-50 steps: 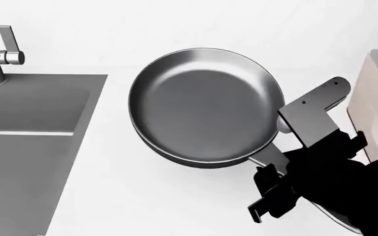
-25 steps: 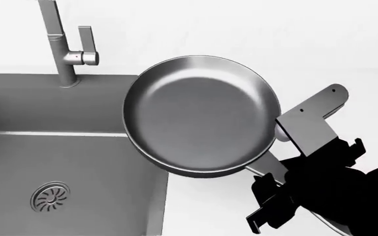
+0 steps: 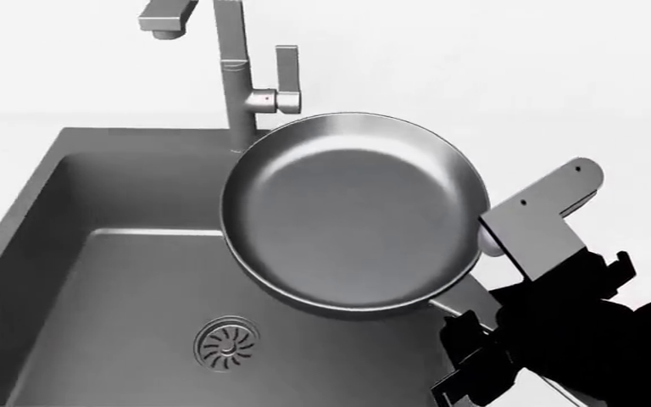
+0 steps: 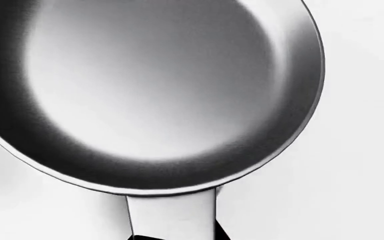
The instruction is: Pick the pan and sponge and place them into the sink. Then turn on the water.
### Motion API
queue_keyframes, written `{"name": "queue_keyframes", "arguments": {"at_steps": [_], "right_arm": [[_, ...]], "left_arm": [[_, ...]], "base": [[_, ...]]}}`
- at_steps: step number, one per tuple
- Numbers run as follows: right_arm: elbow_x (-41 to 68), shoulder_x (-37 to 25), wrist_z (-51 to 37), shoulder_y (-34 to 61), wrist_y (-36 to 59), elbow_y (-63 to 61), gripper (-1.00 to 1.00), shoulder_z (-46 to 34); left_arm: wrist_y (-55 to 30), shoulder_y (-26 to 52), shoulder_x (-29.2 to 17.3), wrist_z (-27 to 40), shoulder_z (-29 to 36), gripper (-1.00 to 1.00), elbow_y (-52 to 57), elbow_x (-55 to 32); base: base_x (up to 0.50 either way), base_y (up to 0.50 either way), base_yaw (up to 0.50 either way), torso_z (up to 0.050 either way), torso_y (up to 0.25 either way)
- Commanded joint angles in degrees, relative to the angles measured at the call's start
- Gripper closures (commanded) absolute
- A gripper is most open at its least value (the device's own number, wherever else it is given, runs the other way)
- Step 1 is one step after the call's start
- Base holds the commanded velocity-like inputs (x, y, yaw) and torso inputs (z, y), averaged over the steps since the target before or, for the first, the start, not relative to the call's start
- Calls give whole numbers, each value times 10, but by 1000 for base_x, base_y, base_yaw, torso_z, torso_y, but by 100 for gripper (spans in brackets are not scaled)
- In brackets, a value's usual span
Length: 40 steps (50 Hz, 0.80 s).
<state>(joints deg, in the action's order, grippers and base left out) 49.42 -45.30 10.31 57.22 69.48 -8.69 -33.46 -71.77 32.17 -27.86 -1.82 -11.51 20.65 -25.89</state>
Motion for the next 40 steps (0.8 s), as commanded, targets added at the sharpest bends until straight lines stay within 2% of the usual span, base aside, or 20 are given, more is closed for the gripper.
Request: {"name": "queue_keyframes", "arguments": {"at_steps": [1, 20, 27, 40], "right_arm": [[-10, -2, 10, 9, -5, -7, 100, 22], [-6, -7, 13, 0, -11, -11, 100, 19], [-12, 5, 24, 5, -10, 9, 100, 2], [-85, 69, 90, 37, -63, 121, 100, -95]], "left_arm": [[12, 1, 9, -3, 2, -100, 2, -1], [8, 4, 3, -4, -1, -100, 4, -7], [8, 3, 5, 0, 0, -100, 4, -7], [15, -6, -4, -6, -8, -100, -1, -10]], "base": [[0, 500, 0, 0, 0], [0, 499, 0, 1, 2], [0, 26, 0, 0, 1], [0, 0, 0, 1, 2]]}}
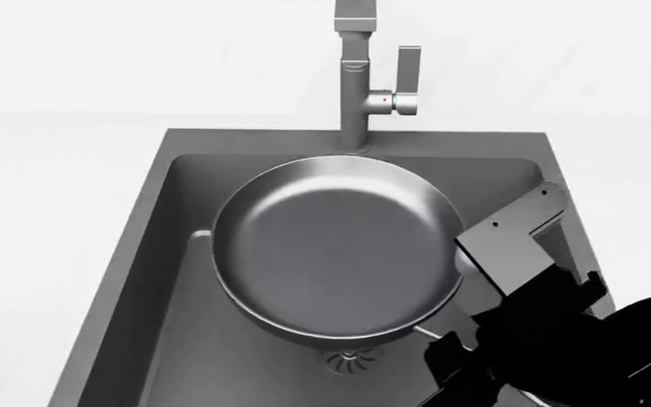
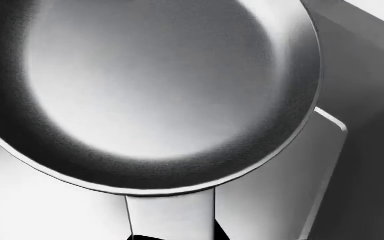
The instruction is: Pick the pan and sponge and place them into the sink. Then turn on the water.
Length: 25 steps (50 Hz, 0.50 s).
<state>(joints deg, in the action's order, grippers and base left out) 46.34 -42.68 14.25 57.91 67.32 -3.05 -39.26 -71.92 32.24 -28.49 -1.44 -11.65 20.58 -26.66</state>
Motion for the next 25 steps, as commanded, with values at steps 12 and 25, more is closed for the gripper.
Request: {"name": "queue_keyframes", "arguments": {"at_steps": [12, 25], "right_arm": [[-93, 87, 89, 30, -95, 140, 100, -85], [-81, 91, 84, -10, -124, 139, 100, -75]], "left_arm": [[18, -3, 4, -5, -1, -100, -5, -1], [18, -9, 5, -2, -7, -100, -1, -5]], "base": [[0, 0, 0, 1, 2], [0, 0, 0, 0, 2]]}}
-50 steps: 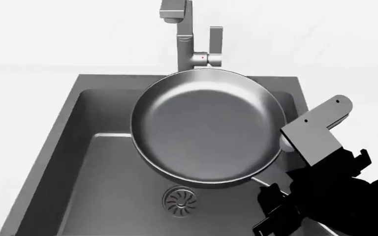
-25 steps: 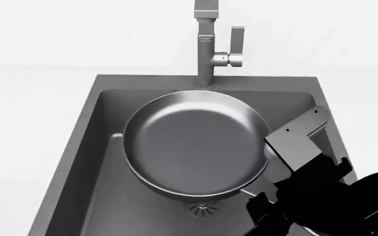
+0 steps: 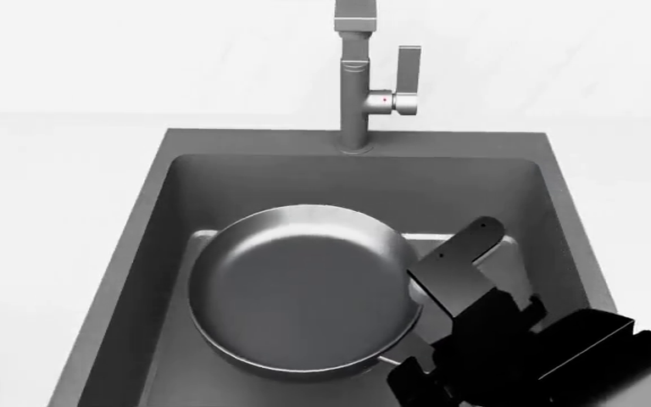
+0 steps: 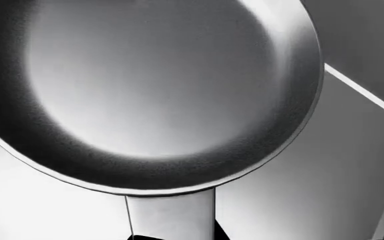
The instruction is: Pick the pan and sponge and place them into the sink. Then turn on the water.
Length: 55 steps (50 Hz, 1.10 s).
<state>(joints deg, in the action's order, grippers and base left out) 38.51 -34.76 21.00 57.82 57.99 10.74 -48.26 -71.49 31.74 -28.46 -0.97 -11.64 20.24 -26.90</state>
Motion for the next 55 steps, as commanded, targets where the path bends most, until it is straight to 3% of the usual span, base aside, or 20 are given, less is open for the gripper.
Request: {"name": "queue_keyframes", "arguments": {"at_steps": [1, 11, 31, 32, 55], "right_arm": [[-3, 12, 16, -11, -32, -1, 100, 15], [-3, 6, -12, -71, -62, -8, 100, 22], [-3, 13, 2, -59, -53, 3, 100, 10], [-3, 13, 2, -59, -54, 3, -100, 9], [60, -42, -13, -13, 37, -96, -100, 55]], "left_arm": [[13, -5, 5, -7, -7, -100, 2, -3], [23, -15, 1, -11, -10, -100, -2, -4], [24, -17, 11, 1, -1, -100, -1, -3], [24, -17, 11, 1, -1, -100, -1, -3], [26, -12, -6, -12, -8, -100, -8, -13]], "base": [[0, 0, 0, 10, 0], [0, 0, 0, 0, 2], [0, 0, 0, 1, 2], [0, 0, 0, 0, 0], [0, 0, 0, 0, 0]]}}
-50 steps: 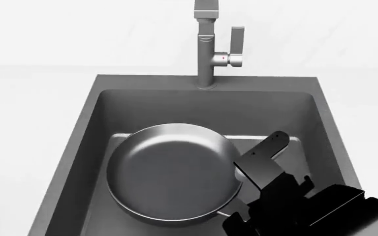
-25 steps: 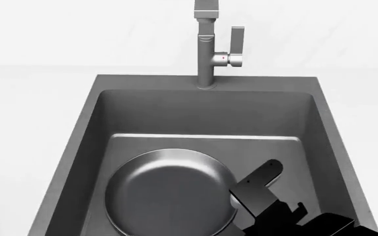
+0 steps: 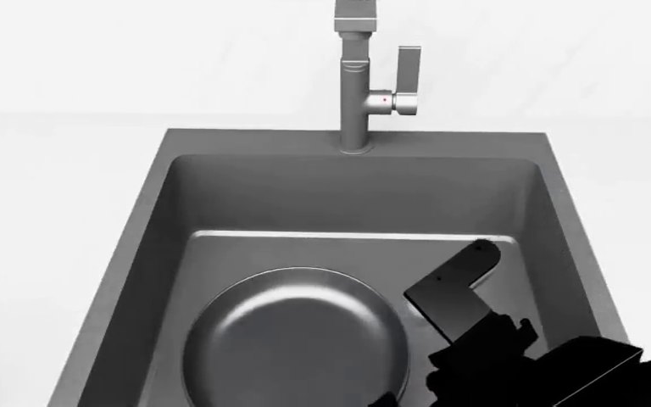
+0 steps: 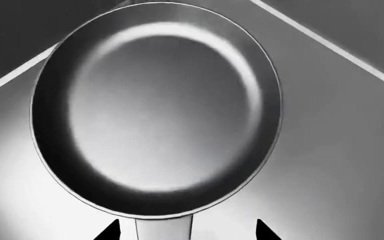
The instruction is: Pick the pan and sponge and place them into the sink. Then turn on the water.
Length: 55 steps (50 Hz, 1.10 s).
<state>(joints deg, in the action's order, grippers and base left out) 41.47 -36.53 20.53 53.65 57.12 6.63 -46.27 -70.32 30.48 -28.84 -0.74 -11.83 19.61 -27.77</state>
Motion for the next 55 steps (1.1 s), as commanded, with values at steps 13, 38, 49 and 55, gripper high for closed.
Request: {"name": "queue_keyframes", "arguments": {"at_steps": [13, 38, 49, 55], "right_arm": [[77, -54, -57, 63, 102, -136, -100, 93], [184, -118, -289, -58, 50, -303, -100, 345], [162, -115, -298, -25, 59, -290, -100, 327], [127, -112, -274, -38, 25, -269, -100, 304]], "left_arm": [[8, 7, 13, 1, 5, -100, 5, -4], [-129, 9, 19, 48, -47, -100, 99, -45], [-194, -14, -39, 365, -108, -100, 112, -430], [-189, -79, -43, 457, -129, -100, 113, -505]], "base": [[0, 0, 0, 0, 0], [0, 0, 0, 0, 0], [0, 0, 0, 0, 0], [0, 0, 0, 0, 0]]}}
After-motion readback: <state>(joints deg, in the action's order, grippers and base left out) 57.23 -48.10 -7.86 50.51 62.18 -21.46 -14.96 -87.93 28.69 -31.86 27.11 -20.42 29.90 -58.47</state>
